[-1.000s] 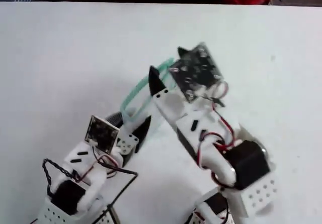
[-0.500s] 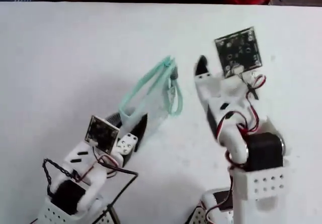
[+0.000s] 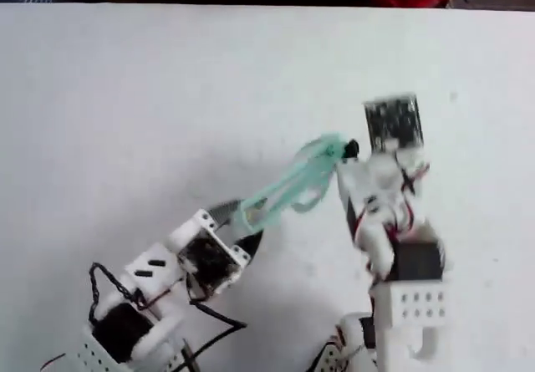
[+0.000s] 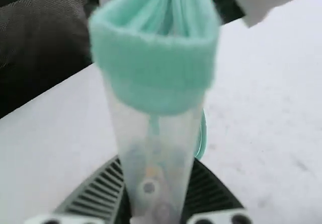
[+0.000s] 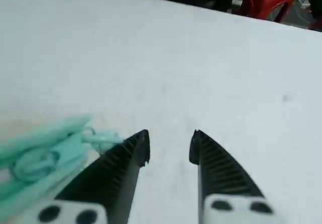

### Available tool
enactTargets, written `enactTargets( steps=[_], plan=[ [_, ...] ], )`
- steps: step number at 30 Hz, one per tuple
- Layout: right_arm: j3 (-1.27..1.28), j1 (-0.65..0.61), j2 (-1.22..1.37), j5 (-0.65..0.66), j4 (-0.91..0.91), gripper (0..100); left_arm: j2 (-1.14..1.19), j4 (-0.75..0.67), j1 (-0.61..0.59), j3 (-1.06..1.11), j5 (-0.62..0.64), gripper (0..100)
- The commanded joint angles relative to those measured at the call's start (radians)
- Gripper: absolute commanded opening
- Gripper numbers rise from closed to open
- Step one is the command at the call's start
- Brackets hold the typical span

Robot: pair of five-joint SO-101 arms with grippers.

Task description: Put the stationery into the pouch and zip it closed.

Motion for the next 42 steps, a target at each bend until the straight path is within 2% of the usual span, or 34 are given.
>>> enactTargets(
  steps=[1, 3, 8, 10, 15, 17, 19, 24, 27, 30, 33, 34, 35, 38, 42],
  plan=[
    [0.206, -0.007, -0.280, -0.054, -0.104, 13.0, 0.005, 0.006, 0.062, 0.014, -0.034, 2],
    [0.264, 0.001, -0.427, -0.037, -0.088, 13.0, 0.005, 0.006, 0.062, 0.012, -0.035, 2],
    [0.315, -0.010, -0.690, 0.000, 0.084, 13.5, 0.005, 0.006, 0.062, 0.012, -0.035, 2],
    [0.316, -0.025, -0.679, 0.002, 0.114, 14.9, 0.005, 0.006, 0.061, 0.012, -0.038, 2],
    [0.319, -0.070, -0.625, -0.008, 0.116, 28.2, 0.005, 0.006, 0.061, 0.012, -0.040, 2],
    [0.321, -0.094, -0.627, -0.008, 0.119, 27.8, 0.005, 0.006, 0.061, 0.012, -0.040, 2],
    [0.345, -0.105, -0.627, -0.002, 0.096, 27.2, 0.005, 0.008, 0.061, 0.012, -0.040, 2],
    [0.456, -0.094, -0.616, 0.002, -0.130, 27.2, 0.005, 0.009, 0.061, 0.011, -0.041, 2],
    [0.460, -0.096, -0.618, 0.002, -0.177, 27.2, 0.005, 0.012, 0.061, 0.011, -0.041, 2],
    [0.465, -0.097, -0.618, 0.014, -0.214, 20.8, 0.005, 0.012, 0.061, 0.009, -0.041, 2],
    [0.466, -0.094, -0.624, 0.087, -0.214, 2.2, 0.005, 0.009, 0.061, 0.008, -0.037, 3],
    [0.466, -0.088, -0.625, 0.092, -0.214, 0.8, 0.005, 0.008, 0.061, 0.005, -0.034, 3],
    [0.463, -0.076, -0.627, 0.091, -0.213, 3.8, 0.005, 0.006, 0.061, 0.005, -0.017, 3],
    [0.451, -0.058, -0.627, 0.091, -0.214, 1.3, 0.005, 0.014, 0.058, -0.008, 0.129, 11],
    [0.410, -0.067, -0.625, 0.091, -0.179, 1.8, 0.005, 0.084, -0.062, -0.112, 0.292, 17]
  ],
)
